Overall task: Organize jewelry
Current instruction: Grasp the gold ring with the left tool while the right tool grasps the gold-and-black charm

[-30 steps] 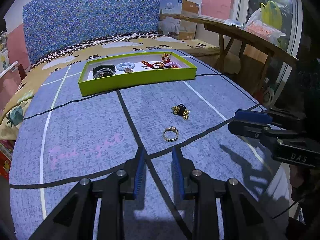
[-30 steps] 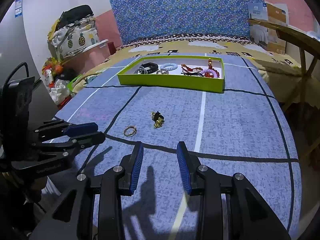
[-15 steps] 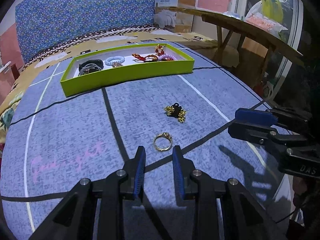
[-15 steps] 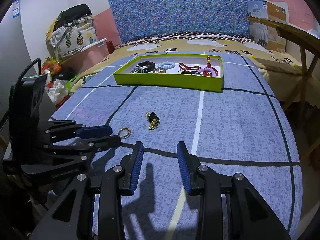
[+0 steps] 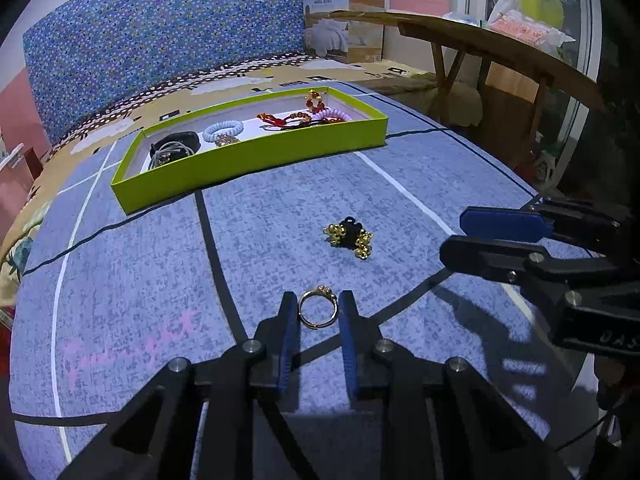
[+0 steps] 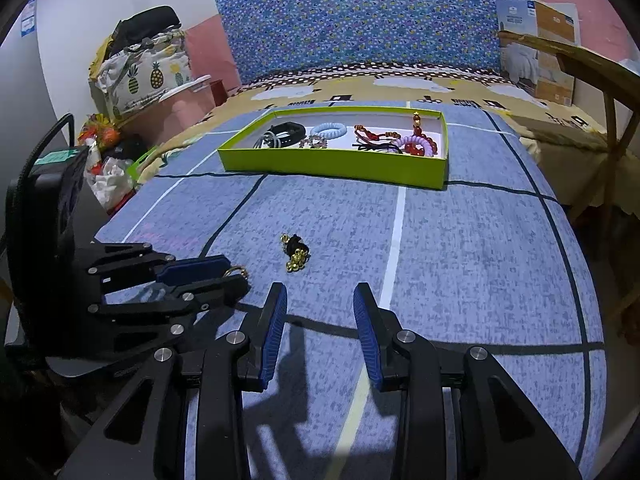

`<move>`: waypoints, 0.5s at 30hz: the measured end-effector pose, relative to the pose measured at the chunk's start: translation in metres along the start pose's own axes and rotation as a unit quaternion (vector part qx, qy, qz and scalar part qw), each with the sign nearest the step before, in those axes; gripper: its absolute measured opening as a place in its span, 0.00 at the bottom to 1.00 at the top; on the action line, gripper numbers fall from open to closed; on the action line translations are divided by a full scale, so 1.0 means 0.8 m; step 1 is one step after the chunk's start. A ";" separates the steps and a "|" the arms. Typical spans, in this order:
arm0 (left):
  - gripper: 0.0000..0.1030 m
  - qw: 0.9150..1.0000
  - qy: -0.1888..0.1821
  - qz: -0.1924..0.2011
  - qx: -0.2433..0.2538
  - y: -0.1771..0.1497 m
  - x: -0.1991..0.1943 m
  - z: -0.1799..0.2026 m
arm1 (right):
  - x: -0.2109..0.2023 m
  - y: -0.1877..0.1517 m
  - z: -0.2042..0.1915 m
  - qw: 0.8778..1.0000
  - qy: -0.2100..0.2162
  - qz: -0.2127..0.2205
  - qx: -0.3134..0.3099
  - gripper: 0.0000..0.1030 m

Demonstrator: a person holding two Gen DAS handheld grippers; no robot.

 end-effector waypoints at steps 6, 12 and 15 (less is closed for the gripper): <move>0.21 1.000 0.002 0.004 -0.017 0.000 -0.006 -0.014 | 0.017 0.010 -0.009 1.000 0.004 -0.007 -0.021 0.35; 0.21 0.999 0.006 0.009 -0.038 0.000 -0.014 -0.035 | 0.043 0.016 -0.021 0.999 0.008 -0.029 -0.046 0.35; 0.21 0.999 0.010 0.011 -0.044 0.001 -0.016 -0.042 | 0.060 0.017 -0.021 0.998 0.004 -0.047 -0.042 0.35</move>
Point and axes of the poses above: each gripper's, at about its wrist camera, not at the fingertips, and x roughly the way its jaws point, z to its right, y to its top, the point moved 7 cm from there along x, roughly the way its jaws point, and after that the axes turned 7 degrees about z, right-handed, at the moved point
